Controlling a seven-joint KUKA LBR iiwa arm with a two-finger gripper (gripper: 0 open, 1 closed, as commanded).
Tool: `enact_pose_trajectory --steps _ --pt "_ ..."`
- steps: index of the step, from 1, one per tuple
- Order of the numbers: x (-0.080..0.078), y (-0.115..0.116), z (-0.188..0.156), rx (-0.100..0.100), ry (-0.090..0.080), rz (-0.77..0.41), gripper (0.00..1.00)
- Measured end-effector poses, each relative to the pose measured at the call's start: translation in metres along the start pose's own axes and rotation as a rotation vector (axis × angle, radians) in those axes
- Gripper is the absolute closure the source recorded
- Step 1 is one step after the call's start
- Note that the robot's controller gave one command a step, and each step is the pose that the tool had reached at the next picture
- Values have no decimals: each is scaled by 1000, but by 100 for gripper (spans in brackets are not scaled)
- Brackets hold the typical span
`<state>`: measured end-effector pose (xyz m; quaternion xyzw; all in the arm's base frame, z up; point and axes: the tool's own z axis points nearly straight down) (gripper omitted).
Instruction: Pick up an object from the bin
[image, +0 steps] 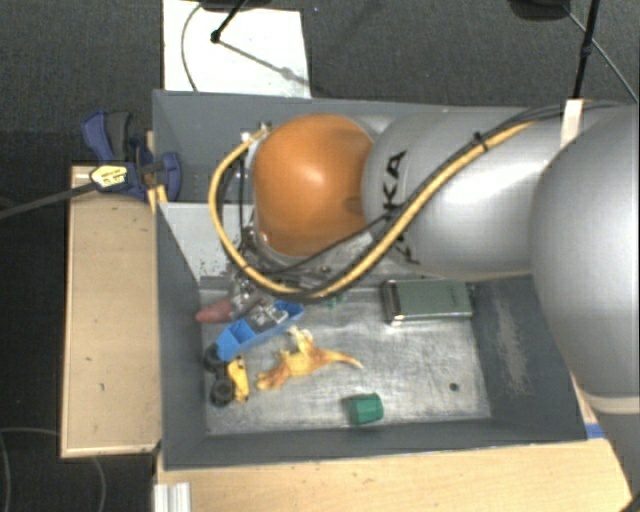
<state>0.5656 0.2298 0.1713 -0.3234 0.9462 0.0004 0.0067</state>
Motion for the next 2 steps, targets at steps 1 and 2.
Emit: enact_pose_trajectory --steps 1,2 --pt "8 6 -13 -9 23 -111 100" --pt "0 -2 -86 -5 11 -70 100"
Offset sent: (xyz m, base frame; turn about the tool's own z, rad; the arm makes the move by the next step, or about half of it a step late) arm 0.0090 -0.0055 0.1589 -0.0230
